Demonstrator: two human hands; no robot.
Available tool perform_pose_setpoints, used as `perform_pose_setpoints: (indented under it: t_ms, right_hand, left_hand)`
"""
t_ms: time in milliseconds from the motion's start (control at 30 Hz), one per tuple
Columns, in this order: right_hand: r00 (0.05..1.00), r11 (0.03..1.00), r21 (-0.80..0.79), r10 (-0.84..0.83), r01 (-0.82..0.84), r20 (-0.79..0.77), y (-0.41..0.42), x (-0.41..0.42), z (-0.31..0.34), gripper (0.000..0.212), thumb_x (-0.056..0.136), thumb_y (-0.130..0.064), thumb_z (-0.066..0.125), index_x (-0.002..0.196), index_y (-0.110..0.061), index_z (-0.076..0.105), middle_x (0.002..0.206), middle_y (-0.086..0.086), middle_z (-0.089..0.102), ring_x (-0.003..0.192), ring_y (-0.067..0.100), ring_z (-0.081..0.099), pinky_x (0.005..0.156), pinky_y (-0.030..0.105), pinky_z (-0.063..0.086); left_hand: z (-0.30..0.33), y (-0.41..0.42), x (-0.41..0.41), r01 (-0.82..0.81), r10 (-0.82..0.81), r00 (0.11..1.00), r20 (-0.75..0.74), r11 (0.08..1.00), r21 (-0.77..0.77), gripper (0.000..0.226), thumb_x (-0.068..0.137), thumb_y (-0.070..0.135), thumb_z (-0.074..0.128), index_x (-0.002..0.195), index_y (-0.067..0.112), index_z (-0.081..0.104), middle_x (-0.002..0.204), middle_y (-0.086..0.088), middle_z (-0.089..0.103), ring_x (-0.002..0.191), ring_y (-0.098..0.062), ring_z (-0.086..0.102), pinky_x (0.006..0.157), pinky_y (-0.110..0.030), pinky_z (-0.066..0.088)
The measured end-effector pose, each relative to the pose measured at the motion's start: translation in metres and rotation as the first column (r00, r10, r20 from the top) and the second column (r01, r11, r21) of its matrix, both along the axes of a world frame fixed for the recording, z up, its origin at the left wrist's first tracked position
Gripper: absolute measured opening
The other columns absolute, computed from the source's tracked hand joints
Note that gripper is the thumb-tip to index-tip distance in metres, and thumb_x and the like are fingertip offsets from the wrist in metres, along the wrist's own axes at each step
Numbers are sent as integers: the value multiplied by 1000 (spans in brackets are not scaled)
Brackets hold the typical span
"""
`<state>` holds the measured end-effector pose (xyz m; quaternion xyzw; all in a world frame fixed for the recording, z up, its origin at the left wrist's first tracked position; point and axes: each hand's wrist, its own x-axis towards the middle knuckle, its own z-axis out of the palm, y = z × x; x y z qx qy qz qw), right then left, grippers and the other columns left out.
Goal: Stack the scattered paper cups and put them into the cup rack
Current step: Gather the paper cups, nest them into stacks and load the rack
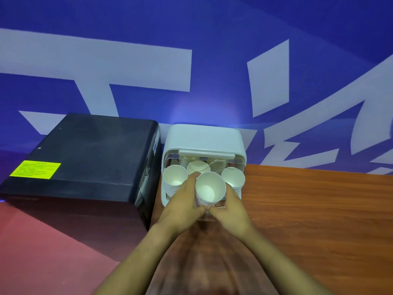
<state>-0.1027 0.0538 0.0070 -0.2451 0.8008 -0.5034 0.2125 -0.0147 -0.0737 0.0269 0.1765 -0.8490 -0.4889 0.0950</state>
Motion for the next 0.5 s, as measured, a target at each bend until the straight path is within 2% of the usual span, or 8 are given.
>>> perform_pose_setpoints:
  t_ms: [67, 133, 233, 300, 333, 433, 500]
  right_hand:
    - [1000, 1000, 4, -23, 23, 11, 3, -6, -1, 61, 74, -3, 69, 127, -23, 46, 120, -4, 54, 104, 1, 56, 78, 1, 41]
    - [999, 999, 9, -41, 41, 25, 3, -11, -2, 61, 75, 0, 67, 128, -23, 46, 123, -3, 53, 108, 6, 57, 80, 2, 42]
    - [997, 998, 30, -56, 54, 58, 4, -15, -7, 62, 68, -18, 68, 125, -33, 47, 124, -2, 54, 109, 14, 60, 91, 22, 50]
    - [994, 998, 40, -58, 54, 94, 7, -17, -11, 65, 60, -34, 63, 122, -42, 45, 126, 1, 54, 98, 15, 66, 91, 37, 53]
    - [993, 998, 49, -54, 50, 105, 8, -19, -12, 67, 61, -34, 63, 125, -40, 45, 128, 2, 52, 93, 15, 67, 91, 39, 53]
    - [992, 994, 91, -69, 60, 101, 14, -23, -12, 69, 78, -12, 66, 140, -21, 38, 133, 2, 44, 90, 12, 67, 88, 30, 52]
    - [994, 990, 114, -89, 81, 63, 19, -27, -12, 65, 82, -6, 64, 141, -18, 37, 132, 0, 40, 88, 11, 66, 82, 24, 51]
  left_hand:
    - [-4, 4, -12, 3, -3, 1000, -5, 1000, -3, 68, 76, 22, 71, 135, 29, 37, 126, 9, 52, 116, -7, 51, 99, -25, 43]
    - [-11, 5, -22, 9, -9, 1000, -2, 1000, -10, 69, 77, 22, 69, 137, 27, 37, 128, 7, 51, 118, -8, 50, 99, -22, 42]
    - [-18, 4, -33, 18, -15, 997, 79, 999, -48, 66, 78, 23, 69, 136, 25, 39, 126, 5, 53, 113, -10, 52, 92, -21, 42]
    - [-24, 1, -38, 30, -12, 988, 152, 993, -114, 69, 76, 26, 71, 137, 23, 38, 127, 0, 51, 116, -16, 52, 94, -28, 44]
    - [-26, 0, -40, 41, -9, 980, 197, 986, -160, 73, 76, 27, 70, 140, 23, 36, 130, -2, 48, 119, -19, 49, 97, -31, 43]
    - [-26, -1, -42, 87, -14, 967, 255, 957, -278, 76, 78, 21, 65, 145, 23, 30, 137, -4, 39, 125, -23, 42, 102, -31, 39]
    - [-21, 0, -43, 119, -16, 960, 278, 926, -357, 70, 80, 16, 59, 144, 22, 32, 138, -3, 36, 124, -24, 38, 99, -31, 38]
